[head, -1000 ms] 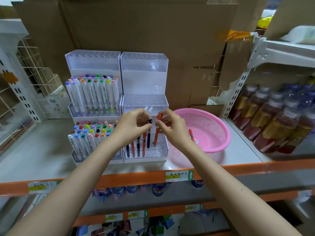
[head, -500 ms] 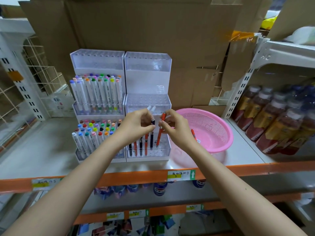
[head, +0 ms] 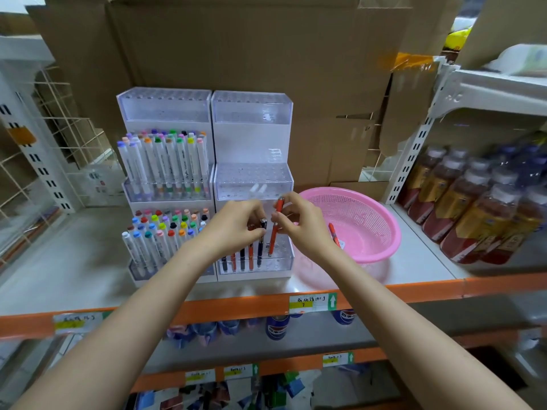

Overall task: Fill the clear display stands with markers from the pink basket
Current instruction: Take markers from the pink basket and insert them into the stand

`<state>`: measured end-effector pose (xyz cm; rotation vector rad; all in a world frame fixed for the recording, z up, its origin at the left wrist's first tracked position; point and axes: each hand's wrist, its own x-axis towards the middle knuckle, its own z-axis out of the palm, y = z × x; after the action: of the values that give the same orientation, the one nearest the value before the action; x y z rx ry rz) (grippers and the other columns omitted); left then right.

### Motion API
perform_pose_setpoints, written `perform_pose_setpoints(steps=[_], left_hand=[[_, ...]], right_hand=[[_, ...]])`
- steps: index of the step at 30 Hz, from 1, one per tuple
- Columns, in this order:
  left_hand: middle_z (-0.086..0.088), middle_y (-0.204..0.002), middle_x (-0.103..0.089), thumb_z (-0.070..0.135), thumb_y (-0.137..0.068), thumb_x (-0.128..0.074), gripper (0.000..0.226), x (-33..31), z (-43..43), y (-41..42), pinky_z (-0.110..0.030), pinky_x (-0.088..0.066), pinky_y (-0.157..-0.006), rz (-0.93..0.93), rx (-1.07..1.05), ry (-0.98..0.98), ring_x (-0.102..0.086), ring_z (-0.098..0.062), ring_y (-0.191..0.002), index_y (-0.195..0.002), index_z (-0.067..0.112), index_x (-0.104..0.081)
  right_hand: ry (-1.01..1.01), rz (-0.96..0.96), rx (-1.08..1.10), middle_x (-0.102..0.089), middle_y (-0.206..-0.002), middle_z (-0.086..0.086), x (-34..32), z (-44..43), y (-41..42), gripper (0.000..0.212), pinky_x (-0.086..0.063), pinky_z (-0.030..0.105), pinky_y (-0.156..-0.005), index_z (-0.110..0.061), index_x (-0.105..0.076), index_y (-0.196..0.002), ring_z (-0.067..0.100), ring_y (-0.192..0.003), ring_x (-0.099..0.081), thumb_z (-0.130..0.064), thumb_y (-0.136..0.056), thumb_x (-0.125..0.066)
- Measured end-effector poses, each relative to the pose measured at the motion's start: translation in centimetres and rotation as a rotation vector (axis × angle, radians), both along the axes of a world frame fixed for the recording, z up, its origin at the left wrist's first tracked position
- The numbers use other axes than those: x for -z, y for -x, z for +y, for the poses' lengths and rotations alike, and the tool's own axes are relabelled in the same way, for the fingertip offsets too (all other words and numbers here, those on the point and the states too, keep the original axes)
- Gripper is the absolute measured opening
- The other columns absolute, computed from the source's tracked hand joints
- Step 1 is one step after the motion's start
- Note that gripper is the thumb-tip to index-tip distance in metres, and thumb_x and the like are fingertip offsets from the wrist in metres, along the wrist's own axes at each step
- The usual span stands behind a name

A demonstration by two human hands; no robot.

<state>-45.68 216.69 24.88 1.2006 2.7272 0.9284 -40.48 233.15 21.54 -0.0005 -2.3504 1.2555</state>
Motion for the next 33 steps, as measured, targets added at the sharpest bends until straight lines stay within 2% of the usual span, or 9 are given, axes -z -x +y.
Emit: perform_pose_setpoints(steps=[2, 6, 8, 13, 15, 26, 33], left_hand=[[0.003, -0.087, -0.067, 0.019, -0.083, -0.069, 0.013, -0.1, 0.0, 0.0, -0.023, -0.051, -0.072, 0.008, -0.012, 0.013, -0.063, -0.009, -0.084, -0.087, 0.021, -0.057], [0.005, -0.085, -0.064, 0.020, -0.082, -0.069, 0.014, -0.4, 0.0, 0.0, -0.014, -0.042, -0.063, 0.017, -0.017, 0.055, -0.060, -0.009, -0.081, -0.084, 0.023, -0.056], [0.004, -0.085, -0.063, 0.019, -0.082, -0.068, 0.013, -0.5, 0.1, 0.0, -0.017, -0.044, -0.064, 0.027, -0.018, 0.068, -0.061, -0.011, -0.082, -0.085, 0.022, -0.056], [0.003, -0.101, -0.067, 0.022, -0.084, -0.066, 0.014, 0.2, -0.2, 0.0, -0.034, -0.053, -0.081, 0.052, -0.035, 0.115, -0.062, -0.012, -0.096, -0.096, 0.023, -0.060], [0.004, -0.101, -0.068, 0.023, -0.084, -0.066, 0.014, 0.4, -0.2, 0.0, -0.038, -0.053, -0.083, 0.075, -0.043, 0.123, -0.063, -0.013, -0.097, -0.097, 0.024, -0.062], [0.005, -0.094, -0.071, 0.024, -0.083, -0.069, 0.014, 0.1, -0.2, -0.1, -0.038, -0.054, -0.083, 0.069, -0.029, 0.053, -0.065, -0.009, -0.089, -0.097, 0.025, -0.066], [0.003, -0.097, -0.071, 0.022, -0.084, -0.069, 0.017, 0.0, -0.4, 0.1, -0.035, -0.053, -0.085, 0.061, -0.039, 0.061, -0.065, -0.010, -0.093, -0.100, 0.023, -0.067]], right_hand=[[0.007, 0.000, -0.001, -0.067, -0.077, 0.003, 0.1, 0.0, 0.0, 0.010, -0.058, 0.048, -0.070, -0.014, -0.057, -0.092, 0.021, -0.076, -0.068, -0.016, -0.090, -0.065], [0.022, -0.004, 0.001, -0.067, -0.080, 0.005, 0.0, 0.1, -0.1, 0.009, -0.059, 0.047, -0.070, -0.014, -0.057, -0.093, 0.022, -0.078, -0.068, -0.016, -0.090, -0.065], [0.026, -0.006, 0.003, -0.067, -0.081, 0.006, 0.0, 0.0, -0.1, 0.009, -0.059, 0.046, -0.070, -0.012, -0.057, -0.094, 0.022, -0.078, -0.068, -0.015, -0.090, -0.065], [0.027, -0.014, -0.002, -0.068, -0.083, 0.009, 0.0, -0.1, -0.3, 0.011, -0.059, 0.045, -0.071, -0.008, -0.058, -0.097, 0.022, -0.077, -0.068, -0.014, -0.090, -0.065], [0.021, -0.006, 0.001, -0.068, -0.082, 0.008, 0.1, -0.1, -0.4, 0.011, -0.059, 0.046, -0.071, -0.008, -0.057, -0.097, 0.022, -0.077, -0.068, -0.013, -0.090, -0.064], [-0.001, -0.010, 0.009, -0.069, -0.083, 0.006, 0.1, -0.2, -0.4, 0.010, -0.059, 0.046, -0.072, -0.010, -0.058, -0.096, 0.021, -0.079, -0.068, -0.014, -0.091, -0.064], [0.016, -0.021, 0.002, -0.068, -0.083, 0.010, 0.0, -0.5, -0.5, 0.010, -0.059, 0.043, -0.071, -0.006, -0.057, -0.097, 0.022, -0.075, -0.069, -0.011, -0.090, -0.064]])
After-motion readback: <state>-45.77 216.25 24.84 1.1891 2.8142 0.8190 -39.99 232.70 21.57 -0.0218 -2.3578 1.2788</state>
